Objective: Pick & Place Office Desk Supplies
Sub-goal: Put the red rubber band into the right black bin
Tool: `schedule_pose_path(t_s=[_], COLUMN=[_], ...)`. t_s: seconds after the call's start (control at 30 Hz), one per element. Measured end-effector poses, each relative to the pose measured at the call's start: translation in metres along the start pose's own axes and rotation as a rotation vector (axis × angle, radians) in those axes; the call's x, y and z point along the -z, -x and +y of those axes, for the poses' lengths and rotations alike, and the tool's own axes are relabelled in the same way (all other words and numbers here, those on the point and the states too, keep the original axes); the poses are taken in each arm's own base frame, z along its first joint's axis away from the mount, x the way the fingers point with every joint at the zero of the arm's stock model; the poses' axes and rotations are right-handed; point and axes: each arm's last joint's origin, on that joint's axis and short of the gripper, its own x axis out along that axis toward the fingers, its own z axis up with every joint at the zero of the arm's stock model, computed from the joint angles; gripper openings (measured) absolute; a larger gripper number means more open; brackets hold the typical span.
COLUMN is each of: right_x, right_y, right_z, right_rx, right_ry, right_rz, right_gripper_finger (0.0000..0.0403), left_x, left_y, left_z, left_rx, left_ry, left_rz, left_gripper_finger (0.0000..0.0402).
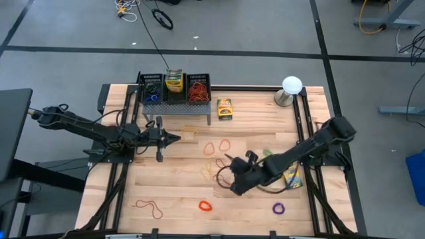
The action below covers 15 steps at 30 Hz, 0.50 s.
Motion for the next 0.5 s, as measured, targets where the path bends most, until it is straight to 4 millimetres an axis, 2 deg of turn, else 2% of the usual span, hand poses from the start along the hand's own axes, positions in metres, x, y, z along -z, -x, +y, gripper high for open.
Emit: schedule_pose_path(t_s=[0.17,0.3,0.5], right_x=[0.001,-0.001,0.009], right_y=[-0.013,-0.016,-0.036], right_z=[0.011,0.015,0.020], right_rx=[-0.011,-0.025,-0.003], right_ry=[-0.008,-0.004,0.033], right_rz=[0.128,0.143,0.197], right_gripper_finger=[0.0062,0.0095,0.0112], left_x=[0.000,0.000,0.000], left_y=[0.000,0.000,0.000], left_z=[0.000,0.000,0.000], left_rx=[0.000,0.000,0.000], left_ry=[0.000,0.000,0.000], left_rz=[0.000,0.000,0.000], left_gripper_finger=[0.0020,0.0020,0.0020])
